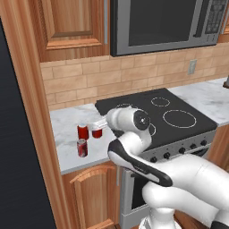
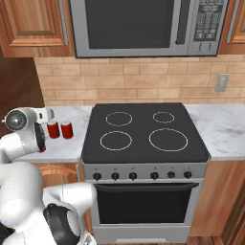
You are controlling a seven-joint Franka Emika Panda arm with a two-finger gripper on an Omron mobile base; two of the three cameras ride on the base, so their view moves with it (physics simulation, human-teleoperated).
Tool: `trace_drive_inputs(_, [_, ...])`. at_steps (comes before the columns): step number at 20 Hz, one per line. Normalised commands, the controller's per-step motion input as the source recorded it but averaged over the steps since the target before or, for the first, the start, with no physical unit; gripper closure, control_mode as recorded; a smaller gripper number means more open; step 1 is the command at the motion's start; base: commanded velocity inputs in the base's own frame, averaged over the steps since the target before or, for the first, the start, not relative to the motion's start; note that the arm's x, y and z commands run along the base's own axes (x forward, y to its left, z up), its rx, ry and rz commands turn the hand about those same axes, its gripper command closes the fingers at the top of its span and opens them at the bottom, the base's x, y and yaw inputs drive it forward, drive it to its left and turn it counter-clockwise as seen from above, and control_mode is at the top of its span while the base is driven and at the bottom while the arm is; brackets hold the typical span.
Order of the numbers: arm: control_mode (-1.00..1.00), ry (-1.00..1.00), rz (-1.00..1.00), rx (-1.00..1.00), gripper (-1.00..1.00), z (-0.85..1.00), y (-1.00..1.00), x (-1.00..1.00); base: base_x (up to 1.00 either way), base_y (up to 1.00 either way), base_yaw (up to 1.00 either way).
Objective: Four empty soda cans are scattered around the kitchen. Gather all the cans and cluster them next to the stove for recycling.
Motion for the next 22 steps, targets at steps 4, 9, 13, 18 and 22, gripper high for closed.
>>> trace_drive_inputs(4, [-1.0,0.31,-0.04,-0.01,-1.0,0.54,-0.26,-0.55,0.0,0.0,0.0])
trace_drive_inputs(9, [-1.0,0.25,-0.04,-0.05,-1.0,0.42,-0.3,-0.74,0.0,0.0,0.0])
trace_drive_inputs(13, [-1.0,0.08,-0.04,-0.03,-1.0,0.26,-0.25,-0.82,0.0,0.0,0.0])
trace_drive_inputs(18, [-1.0,0.05,-0.05,-0.03,-1.0,0.07,-0.24,-0.84,0.0,0.0,0.0])
trace_drive_inputs(22, [-1.0,0.09,-0.05,-0.02,-1.0,0.05,-0.34,-0.76,0.0,0.0,0.0])
